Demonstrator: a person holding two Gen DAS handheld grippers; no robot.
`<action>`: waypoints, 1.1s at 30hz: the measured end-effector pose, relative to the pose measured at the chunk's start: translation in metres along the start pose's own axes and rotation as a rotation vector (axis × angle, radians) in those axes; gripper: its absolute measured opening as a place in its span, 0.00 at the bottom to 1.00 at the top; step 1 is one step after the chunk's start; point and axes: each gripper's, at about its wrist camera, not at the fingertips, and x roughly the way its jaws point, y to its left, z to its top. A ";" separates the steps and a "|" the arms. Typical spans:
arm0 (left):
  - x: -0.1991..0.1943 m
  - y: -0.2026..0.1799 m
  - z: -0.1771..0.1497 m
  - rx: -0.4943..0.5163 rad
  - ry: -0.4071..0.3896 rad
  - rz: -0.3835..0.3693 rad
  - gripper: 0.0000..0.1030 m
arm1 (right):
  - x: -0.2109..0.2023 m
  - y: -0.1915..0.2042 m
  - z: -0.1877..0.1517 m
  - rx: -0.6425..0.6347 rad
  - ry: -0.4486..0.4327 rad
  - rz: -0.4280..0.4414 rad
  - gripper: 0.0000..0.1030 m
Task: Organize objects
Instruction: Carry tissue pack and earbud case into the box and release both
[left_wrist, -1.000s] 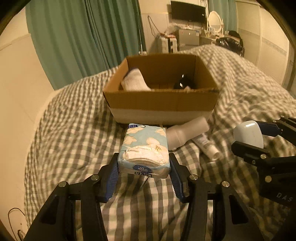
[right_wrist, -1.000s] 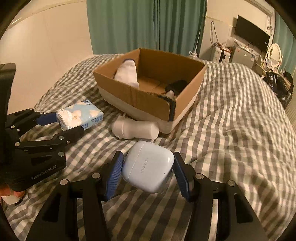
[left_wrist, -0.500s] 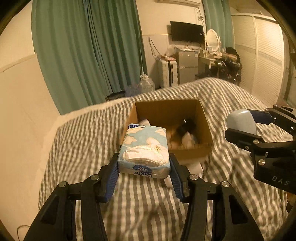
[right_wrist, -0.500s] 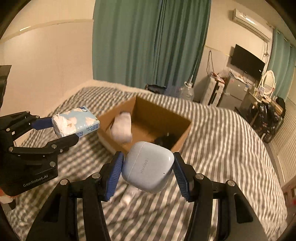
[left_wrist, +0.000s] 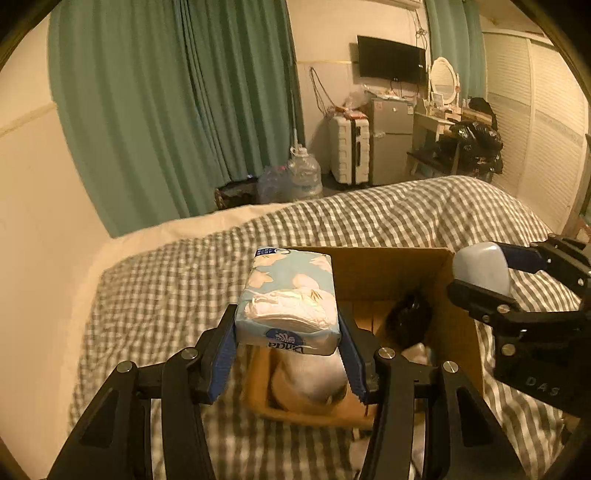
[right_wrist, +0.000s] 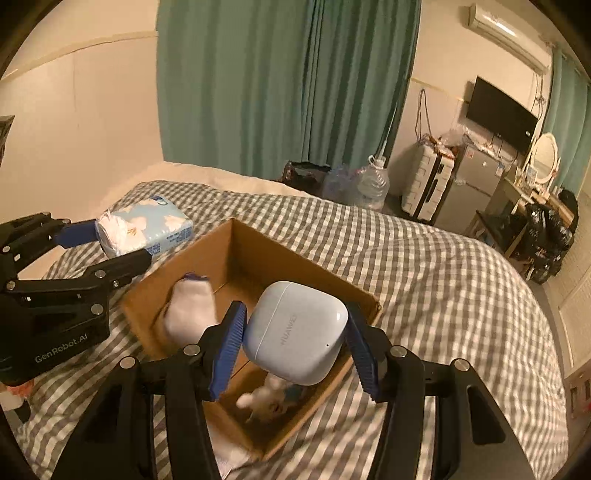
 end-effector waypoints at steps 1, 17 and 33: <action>0.010 -0.002 0.002 0.006 0.008 0.001 0.51 | 0.011 -0.002 0.001 0.002 0.007 -0.005 0.52; 0.093 -0.020 0.006 0.042 0.038 -0.020 0.52 | 0.095 -0.015 -0.024 0.010 0.095 0.065 0.53; -0.017 0.004 0.028 -0.033 -0.032 -0.041 0.96 | -0.039 -0.024 0.001 0.030 -0.087 -0.006 0.79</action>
